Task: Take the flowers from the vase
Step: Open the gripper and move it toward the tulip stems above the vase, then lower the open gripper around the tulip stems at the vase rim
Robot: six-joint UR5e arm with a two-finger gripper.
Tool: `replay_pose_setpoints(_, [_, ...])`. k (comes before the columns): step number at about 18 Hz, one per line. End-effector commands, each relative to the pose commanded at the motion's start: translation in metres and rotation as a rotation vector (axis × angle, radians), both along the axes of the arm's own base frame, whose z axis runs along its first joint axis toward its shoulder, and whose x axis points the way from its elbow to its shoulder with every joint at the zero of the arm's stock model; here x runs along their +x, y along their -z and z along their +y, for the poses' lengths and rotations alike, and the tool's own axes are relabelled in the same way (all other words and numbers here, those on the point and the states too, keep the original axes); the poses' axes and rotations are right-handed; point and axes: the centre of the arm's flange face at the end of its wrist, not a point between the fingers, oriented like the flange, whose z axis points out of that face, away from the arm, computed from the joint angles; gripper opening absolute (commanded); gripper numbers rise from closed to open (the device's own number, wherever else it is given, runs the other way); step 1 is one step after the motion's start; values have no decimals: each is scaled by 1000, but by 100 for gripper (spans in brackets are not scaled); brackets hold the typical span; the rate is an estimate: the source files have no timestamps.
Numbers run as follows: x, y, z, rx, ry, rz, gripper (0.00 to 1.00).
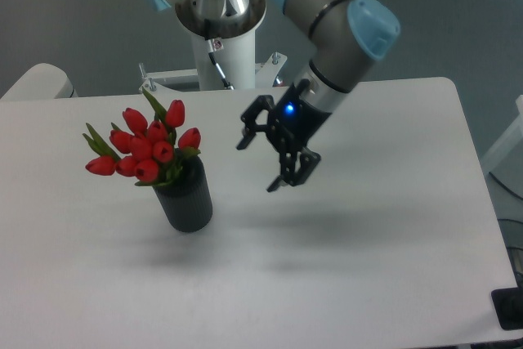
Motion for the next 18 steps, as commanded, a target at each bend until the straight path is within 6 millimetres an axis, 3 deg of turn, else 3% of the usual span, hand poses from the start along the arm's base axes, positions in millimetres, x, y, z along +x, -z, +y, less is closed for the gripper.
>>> replay_pose_setpoints(3, [15,9,-1,-2,4,-30,100])
replay_pose_setpoints(9, [42,10,24,68,-11,-153,100])
replay_pose_setpoints(18, [59,32,45,69,38,-157,100])
